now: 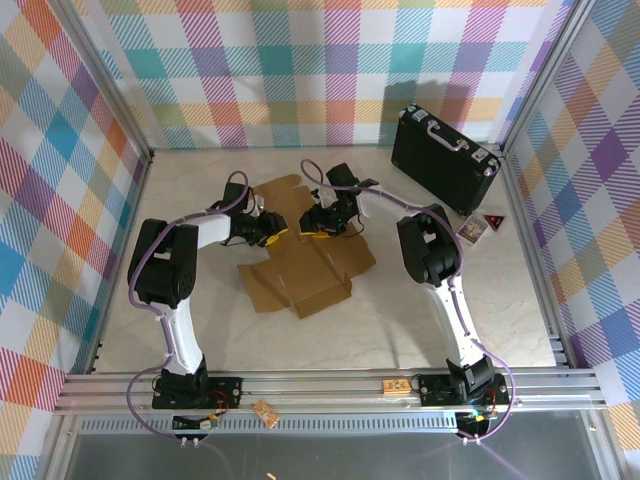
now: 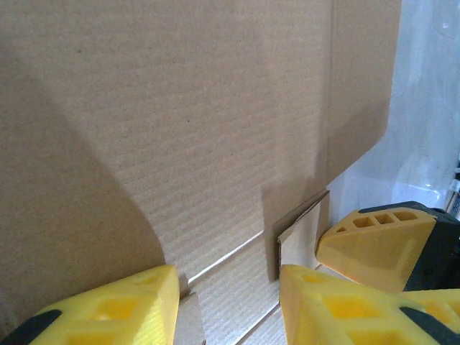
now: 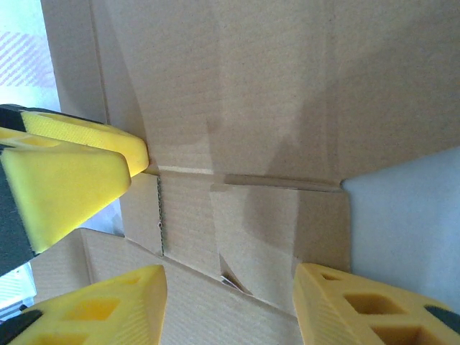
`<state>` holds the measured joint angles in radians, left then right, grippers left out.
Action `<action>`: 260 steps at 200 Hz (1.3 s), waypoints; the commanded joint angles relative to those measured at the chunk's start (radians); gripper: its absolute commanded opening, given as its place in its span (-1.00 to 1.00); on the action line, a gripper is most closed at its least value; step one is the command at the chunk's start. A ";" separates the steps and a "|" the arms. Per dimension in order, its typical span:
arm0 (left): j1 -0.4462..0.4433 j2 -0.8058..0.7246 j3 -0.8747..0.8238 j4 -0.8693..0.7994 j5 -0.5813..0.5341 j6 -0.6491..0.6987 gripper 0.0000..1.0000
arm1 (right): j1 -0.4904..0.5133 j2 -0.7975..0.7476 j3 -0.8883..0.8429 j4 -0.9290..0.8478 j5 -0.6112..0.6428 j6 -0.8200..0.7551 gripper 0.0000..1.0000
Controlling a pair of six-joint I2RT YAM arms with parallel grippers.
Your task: Fold the paper box
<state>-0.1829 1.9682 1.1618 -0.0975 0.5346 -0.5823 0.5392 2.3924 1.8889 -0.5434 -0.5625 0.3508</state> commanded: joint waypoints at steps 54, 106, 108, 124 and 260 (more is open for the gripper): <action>0.005 -0.131 0.002 -0.110 -0.105 -0.006 -0.05 | 0.012 0.076 -0.021 -0.065 0.069 -0.020 0.03; 0.046 -0.246 -0.052 -0.153 -0.178 -0.043 -0.02 | 0.012 0.074 -0.022 -0.067 0.069 -0.019 0.03; 0.048 -0.250 -0.056 -0.154 -0.181 -0.045 -0.02 | 0.012 0.074 -0.022 -0.066 0.069 -0.019 0.03; 0.060 -0.282 -0.082 -0.171 -0.205 -0.051 -0.04 | 0.011 0.074 -0.021 -0.066 0.067 -0.019 0.03; 0.040 -0.189 -0.174 0.010 0.017 -0.125 -0.68 | 0.011 0.071 -0.022 -0.066 0.064 -0.019 0.03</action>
<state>-0.1295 1.7329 0.9890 -0.1486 0.4789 -0.6872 0.5407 2.3928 1.8893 -0.5423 -0.5625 0.3504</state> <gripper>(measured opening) 0.192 0.516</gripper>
